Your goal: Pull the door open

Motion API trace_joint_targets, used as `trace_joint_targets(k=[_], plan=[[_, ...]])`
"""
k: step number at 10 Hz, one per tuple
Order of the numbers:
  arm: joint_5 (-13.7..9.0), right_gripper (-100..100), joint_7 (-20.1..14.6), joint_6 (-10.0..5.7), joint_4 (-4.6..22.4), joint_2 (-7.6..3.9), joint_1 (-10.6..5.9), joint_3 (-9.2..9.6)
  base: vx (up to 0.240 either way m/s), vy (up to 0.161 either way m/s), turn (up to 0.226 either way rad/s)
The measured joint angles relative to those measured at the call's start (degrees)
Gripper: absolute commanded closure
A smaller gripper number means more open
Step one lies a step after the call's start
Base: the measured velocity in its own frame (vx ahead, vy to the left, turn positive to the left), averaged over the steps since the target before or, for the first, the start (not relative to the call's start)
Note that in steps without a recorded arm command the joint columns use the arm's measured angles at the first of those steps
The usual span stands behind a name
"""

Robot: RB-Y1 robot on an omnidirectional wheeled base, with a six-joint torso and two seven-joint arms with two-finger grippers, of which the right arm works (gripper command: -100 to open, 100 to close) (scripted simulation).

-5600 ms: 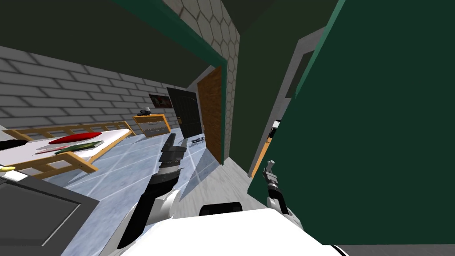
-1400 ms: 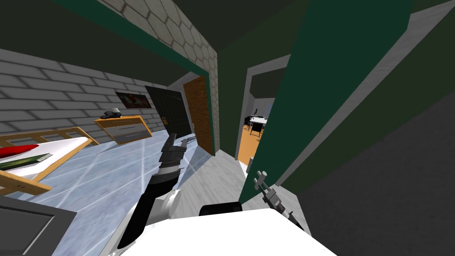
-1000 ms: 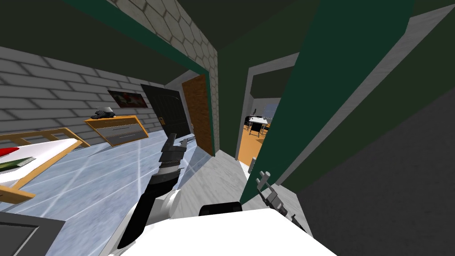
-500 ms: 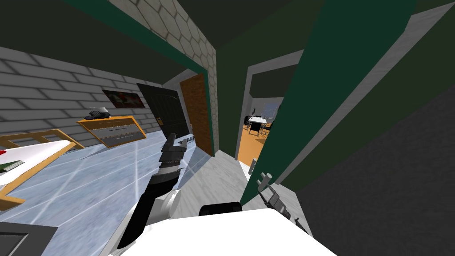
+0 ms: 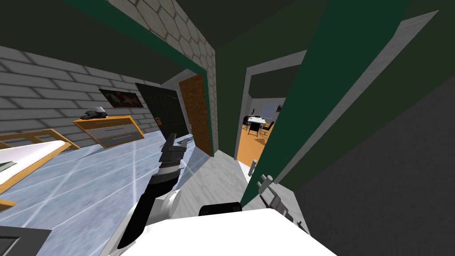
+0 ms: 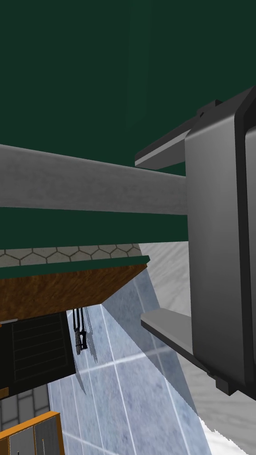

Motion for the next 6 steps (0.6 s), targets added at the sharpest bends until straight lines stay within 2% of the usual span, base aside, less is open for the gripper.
trace_joint_targets(k=[1,2,3,4,5,6], plan=[[0.41,100,-0.3,-1.94,2.8,0.36,-1.05,0.46,-0.023,-0.037,0.002],[0.44,100,-0.49,-1.58,0.92,-0.32,0.17,0.55,-0.043,-0.094,-0.007],[0.79,100,-0.62,-1.36,0.08,-0.63,0.63,0.93,-0.06,-0.044,0.06],[1.25,100,-0.87,-3.54,3.86,0.13,-0.78,1.42,-0.091,-0.053,0.099],[1.76,100,-1.05,-4.91,4.03,0.0,0.14,2.06,-0.119,-0.059,0.073],[2.16,100,-1.12,-5.47,4.35,0.17,0.22,2.51,-0.104,-0.048,0.044]])
